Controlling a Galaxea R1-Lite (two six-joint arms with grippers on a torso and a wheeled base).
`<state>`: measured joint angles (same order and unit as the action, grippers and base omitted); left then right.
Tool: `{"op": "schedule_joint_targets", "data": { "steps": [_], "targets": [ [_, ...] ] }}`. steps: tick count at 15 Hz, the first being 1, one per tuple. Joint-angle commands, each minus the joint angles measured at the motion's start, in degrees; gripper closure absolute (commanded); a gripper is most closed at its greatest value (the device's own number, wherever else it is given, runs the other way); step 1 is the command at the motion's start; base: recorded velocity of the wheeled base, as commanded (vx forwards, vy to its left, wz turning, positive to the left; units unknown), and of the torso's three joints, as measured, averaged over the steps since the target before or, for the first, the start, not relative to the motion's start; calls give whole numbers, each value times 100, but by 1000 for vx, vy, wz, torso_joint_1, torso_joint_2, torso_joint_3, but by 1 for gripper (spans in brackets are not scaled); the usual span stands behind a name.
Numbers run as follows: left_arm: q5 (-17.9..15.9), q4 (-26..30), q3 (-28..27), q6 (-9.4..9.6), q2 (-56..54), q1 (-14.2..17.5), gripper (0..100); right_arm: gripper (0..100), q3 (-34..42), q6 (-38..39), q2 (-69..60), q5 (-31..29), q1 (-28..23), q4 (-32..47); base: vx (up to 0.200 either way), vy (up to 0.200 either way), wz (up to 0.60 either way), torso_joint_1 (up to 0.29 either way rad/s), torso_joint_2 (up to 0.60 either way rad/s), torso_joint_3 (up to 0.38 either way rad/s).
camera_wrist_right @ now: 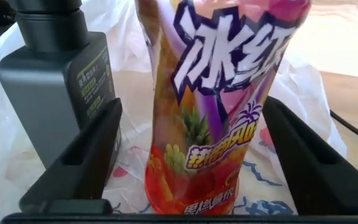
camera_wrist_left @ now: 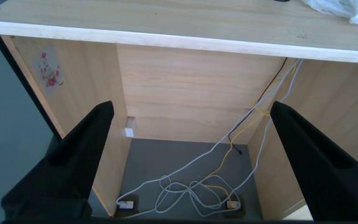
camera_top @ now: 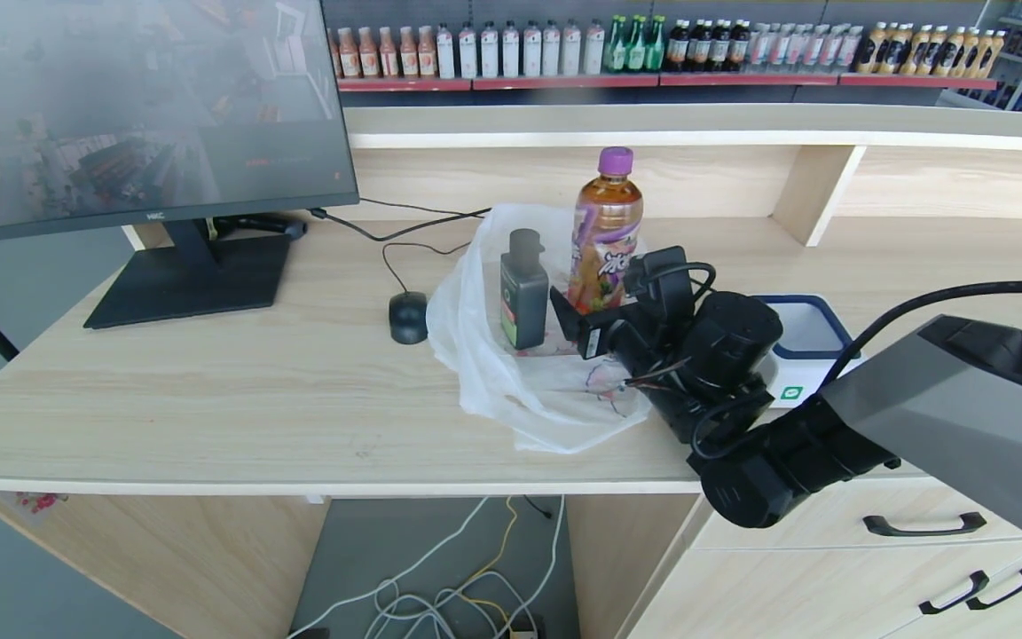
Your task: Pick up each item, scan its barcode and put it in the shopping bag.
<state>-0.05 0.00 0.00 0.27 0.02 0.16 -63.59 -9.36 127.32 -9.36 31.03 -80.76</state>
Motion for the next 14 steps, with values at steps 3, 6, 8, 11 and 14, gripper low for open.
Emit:
{"op": "schedule_joint_targets", "data": {
  "steps": [3, 6, 8, 11, 14],
  "targets": [
    [5, 0, 0, 0, -2, 2, 0, 0, 57, -4, -146, -4, -9, -18, 0, 0, 0, 0, 0, 0],
    [5, 0, 0, 0, -2, 2, 0, 0, 268, -4, -383, -4, -9, -18, 0, 0, 0, 0, 0, 0],
    [-4, 0, 0, 0, -2, 2, 0, 0, 567, -4, -735, -4, -9, -18, 0, 0, 0, 0, 0, 0],
    [5, 0, 0, 0, -2, 2, 0, 0, 1718, -4, -2071, -4, -9, -10, 0, 0, 0, 0, 0, 0],
    [-4, 0, 0, 0, -2, 2, 0, 0, 3124, -4, -3380, -4, -70, -1, 0, 0, 0, 0, 0, 0]
  ]
}}
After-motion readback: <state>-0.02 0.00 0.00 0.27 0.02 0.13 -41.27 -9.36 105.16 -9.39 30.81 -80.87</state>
